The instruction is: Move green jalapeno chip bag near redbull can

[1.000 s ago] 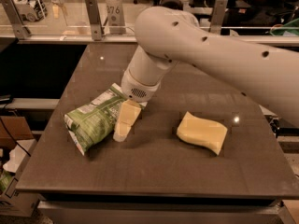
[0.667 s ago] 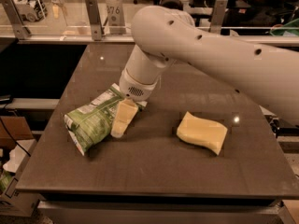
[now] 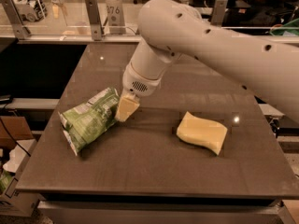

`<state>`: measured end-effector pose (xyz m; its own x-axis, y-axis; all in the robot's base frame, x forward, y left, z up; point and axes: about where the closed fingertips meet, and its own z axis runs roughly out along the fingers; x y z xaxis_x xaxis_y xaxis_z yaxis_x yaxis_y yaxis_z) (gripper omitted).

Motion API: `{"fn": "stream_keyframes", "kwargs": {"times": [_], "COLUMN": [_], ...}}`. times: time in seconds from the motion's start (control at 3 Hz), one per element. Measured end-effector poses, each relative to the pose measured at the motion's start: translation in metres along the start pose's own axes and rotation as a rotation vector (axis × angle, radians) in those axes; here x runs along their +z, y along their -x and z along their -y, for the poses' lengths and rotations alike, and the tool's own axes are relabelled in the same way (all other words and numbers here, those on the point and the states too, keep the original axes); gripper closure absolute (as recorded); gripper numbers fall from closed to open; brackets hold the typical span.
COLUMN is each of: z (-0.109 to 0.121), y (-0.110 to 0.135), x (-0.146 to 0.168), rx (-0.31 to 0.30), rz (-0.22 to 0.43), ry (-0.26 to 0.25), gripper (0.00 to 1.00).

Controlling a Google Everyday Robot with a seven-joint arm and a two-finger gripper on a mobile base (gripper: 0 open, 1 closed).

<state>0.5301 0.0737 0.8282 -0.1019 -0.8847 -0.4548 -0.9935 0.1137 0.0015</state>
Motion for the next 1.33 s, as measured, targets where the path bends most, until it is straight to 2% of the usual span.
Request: {"fn": "stream_keyframes", "kwargs": {"times": [0.33, 0.67, 1.33], "z": [0.010, 0.037, 0.115], "y": [-0.010, -0.034, -0.075], "x": [-0.025, -0.058, -0.108], "rx": [0.030, 0.074, 0.132], "rz": [0.018, 0.030, 0.056], "ry": [-0.033, -0.091, -0.207], "gripper": [0.87, 1.00, 1.00]}}
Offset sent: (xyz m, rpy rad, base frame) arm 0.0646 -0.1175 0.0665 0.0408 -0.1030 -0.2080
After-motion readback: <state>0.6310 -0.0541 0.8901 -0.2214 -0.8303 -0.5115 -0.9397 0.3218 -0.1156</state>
